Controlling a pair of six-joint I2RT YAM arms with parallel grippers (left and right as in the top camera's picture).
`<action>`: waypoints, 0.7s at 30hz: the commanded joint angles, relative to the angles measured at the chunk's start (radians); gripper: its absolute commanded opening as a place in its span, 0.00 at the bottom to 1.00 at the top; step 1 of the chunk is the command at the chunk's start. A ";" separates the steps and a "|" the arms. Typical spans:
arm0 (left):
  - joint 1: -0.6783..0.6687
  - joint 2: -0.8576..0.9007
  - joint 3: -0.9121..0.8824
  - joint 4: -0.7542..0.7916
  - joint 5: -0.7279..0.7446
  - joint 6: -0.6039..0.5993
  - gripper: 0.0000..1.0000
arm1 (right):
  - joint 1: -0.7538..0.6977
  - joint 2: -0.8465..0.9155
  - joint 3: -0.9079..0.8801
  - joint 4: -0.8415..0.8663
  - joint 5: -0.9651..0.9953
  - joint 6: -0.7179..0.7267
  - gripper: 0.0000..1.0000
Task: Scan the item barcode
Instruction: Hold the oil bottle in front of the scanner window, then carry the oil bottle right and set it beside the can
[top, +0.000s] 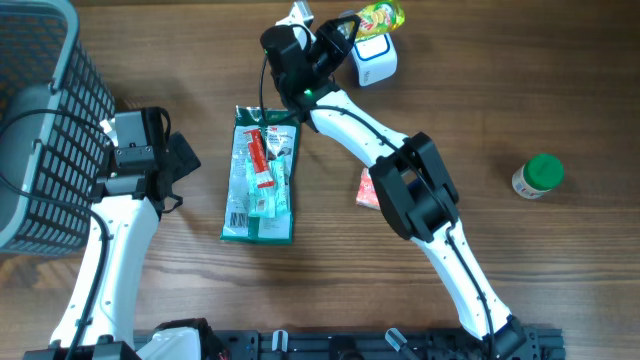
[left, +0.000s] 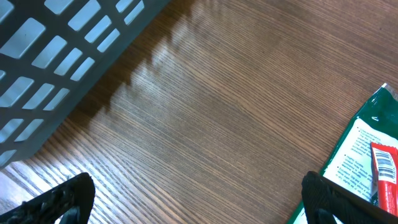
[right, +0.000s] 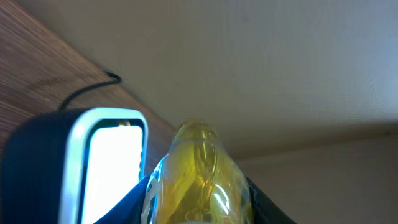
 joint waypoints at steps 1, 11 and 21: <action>0.005 0.006 -0.005 0.003 -0.002 0.002 1.00 | -0.002 -0.155 0.014 0.010 0.082 -0.041 0.06; 0.005 0.006 -0.005 0.003 -0.002 0.002 1.00 | -0.003 -0.456 0.014 -0.142 0.090 0.098 0.08; 0.005 0.006 -0.005 0.003 -0.002 0.002 1.00 | -0.148 -0.691 0.014 -1.242 -0.623 0.956 0.15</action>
